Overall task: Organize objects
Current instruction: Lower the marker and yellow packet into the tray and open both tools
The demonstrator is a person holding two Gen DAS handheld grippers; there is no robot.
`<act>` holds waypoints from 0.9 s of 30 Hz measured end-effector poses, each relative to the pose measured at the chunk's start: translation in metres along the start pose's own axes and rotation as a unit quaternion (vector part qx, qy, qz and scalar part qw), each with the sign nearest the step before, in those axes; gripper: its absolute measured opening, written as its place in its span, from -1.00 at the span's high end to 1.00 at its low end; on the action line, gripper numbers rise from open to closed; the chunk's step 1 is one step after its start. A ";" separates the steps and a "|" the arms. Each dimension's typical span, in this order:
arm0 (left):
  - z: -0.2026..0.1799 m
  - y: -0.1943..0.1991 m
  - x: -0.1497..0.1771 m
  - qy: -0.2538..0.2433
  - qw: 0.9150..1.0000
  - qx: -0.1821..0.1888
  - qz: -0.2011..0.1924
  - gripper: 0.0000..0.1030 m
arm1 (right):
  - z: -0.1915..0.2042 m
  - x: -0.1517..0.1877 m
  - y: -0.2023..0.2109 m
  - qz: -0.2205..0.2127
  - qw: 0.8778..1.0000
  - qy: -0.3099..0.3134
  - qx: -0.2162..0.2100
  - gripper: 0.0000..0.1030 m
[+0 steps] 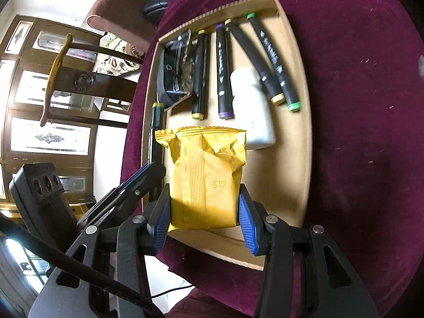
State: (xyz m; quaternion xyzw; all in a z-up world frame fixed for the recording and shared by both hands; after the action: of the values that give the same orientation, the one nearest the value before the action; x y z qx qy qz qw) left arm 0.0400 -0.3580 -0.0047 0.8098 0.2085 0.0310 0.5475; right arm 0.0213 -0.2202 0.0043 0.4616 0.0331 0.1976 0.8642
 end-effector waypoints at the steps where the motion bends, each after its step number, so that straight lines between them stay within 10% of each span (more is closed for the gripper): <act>1: 0.002 -0.003 0.000 0.001 1.000 0.000 0.005 0.78 | 0.000 -0.002 -0.006 0.003 1.000 -0.004 -0.001 0.13; 27: 0.039 -0.017 -0.011 0.027 0.999 0.016 0.027 0.77 | 0.021 -0.029 -0.048 -0.019 0.994 -0.007 0.110 0.13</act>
State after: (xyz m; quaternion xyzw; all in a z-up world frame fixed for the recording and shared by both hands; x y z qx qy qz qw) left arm 0.0362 -0.3908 -0.0337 0.8224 0.2015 0.0642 0.5281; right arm 0.0148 -0.2712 -0.0260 0.5545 0.0569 0.1728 0.8121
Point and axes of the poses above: each gripper's, at about its wrist camera, not at the fingertips, and y roughly against the way its jaws point, z to its left, x to its underside, the point moved 6 cm from there along -y, roughly the way its jaws point, and after that the axes turned 12 degrees about z, right-handed, at the moved point
